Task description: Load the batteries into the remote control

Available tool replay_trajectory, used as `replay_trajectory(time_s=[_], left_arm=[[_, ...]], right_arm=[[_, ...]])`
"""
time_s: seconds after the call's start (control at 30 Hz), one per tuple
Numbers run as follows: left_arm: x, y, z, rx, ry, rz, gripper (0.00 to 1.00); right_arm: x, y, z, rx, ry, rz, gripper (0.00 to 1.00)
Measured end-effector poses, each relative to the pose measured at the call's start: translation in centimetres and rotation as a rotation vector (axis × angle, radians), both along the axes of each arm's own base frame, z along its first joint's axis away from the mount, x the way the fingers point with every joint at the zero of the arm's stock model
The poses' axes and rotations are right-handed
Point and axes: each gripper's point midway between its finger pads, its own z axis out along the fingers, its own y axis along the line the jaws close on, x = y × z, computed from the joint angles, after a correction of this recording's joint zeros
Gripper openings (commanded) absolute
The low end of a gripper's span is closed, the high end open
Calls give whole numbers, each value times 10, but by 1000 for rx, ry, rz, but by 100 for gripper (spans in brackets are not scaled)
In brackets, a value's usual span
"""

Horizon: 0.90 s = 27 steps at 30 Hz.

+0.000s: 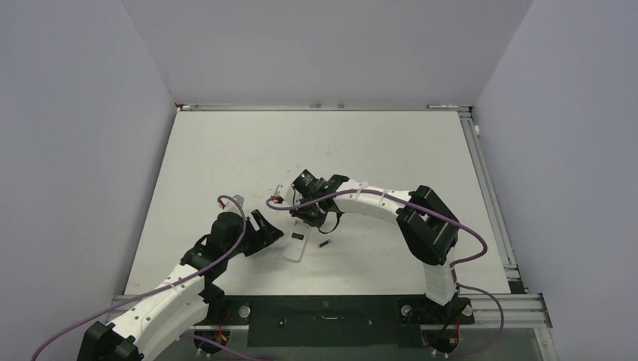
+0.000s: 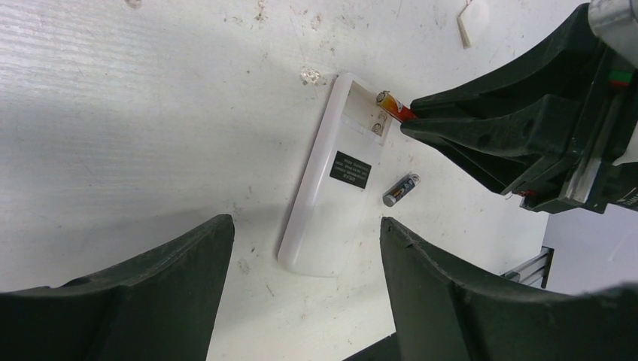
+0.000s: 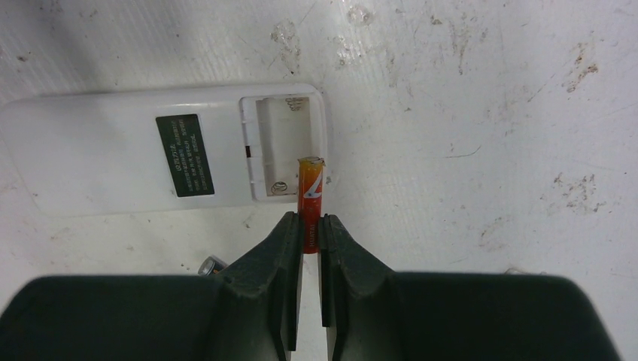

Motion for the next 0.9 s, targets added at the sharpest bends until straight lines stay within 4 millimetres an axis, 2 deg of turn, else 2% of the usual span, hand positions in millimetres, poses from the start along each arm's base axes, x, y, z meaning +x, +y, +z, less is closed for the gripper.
replay_trajectory(time_s=[0.33,0.73,0.9], left_arm=[[-3,1,-8,12,25,0,68],[-4,1,-9,9,29,-3,69],[-4,0,-11,10,35,-6,69]], right_arm=[[-3,1,-2,1,15,17,12],[1,7,2,10,8,18,14],[3,11,-4,2,14,20,15]])
